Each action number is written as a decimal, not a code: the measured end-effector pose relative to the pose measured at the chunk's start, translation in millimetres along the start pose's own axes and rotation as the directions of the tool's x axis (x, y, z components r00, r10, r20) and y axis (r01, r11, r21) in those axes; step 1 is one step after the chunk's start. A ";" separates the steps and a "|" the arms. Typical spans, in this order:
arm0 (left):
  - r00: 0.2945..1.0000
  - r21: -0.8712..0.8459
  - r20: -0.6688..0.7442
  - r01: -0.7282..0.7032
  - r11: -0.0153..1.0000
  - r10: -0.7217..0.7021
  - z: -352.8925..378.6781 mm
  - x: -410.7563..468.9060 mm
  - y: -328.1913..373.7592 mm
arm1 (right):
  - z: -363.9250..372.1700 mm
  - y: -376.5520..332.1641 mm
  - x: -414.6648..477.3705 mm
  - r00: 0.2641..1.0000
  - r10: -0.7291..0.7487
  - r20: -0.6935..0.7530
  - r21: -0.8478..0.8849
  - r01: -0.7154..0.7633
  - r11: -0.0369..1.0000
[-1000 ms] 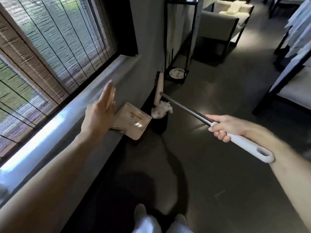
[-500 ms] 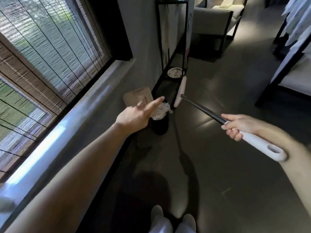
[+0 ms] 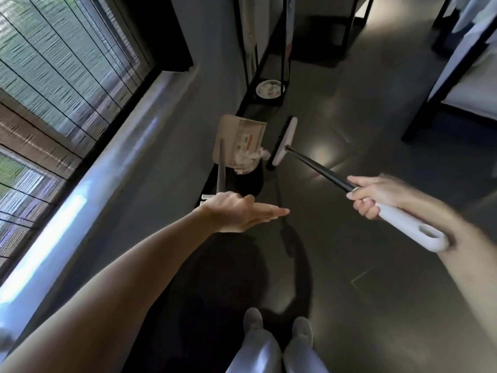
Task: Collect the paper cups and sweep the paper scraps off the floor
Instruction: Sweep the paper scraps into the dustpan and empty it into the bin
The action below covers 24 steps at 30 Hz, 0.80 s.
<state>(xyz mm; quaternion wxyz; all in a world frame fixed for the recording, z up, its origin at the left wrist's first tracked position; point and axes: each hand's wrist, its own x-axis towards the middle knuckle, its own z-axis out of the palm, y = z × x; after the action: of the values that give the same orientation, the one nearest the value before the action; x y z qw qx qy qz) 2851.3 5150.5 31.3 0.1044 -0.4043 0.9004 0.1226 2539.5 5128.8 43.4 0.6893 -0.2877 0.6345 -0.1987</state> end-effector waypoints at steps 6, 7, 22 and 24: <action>0.996 0.170 -0.062 -0.054 0.984 0.065 -2.0 14.5 -6.1 | 12.4 -3.6 6.9 1.000 -0.006 0.019 0.004 0.006 1.000; 0.991 0.196 -0.111 -0.054 0.979 0.077 -7.6 16.4 -8.2 | 14.8 -4.9 6.6 1.000 -0.008 0.020 0.013 0.008 1.000; 0.960 -0.329 0.121 0.278 0.902 -0.252 -65.9 36.4 -21.8 | 33.9 -12.5 -10.8 0.999 0.010 0.051 0.035 -0.012 0.999; 0.946 -0.391 0.193 0.317 0.864 -0.260 -55.5 36.6 -16.7 | 33.9 -11.0 -11.4 0.999 0.017 0.049 0.029 -0.019 0.999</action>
<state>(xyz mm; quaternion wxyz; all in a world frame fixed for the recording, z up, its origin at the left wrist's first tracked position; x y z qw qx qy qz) 2835.1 5097.1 71.2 0.0926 -0.5381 0.7735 0.3217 2572.7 5132.6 60.2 0.7106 -0.2764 0.6171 -0.1948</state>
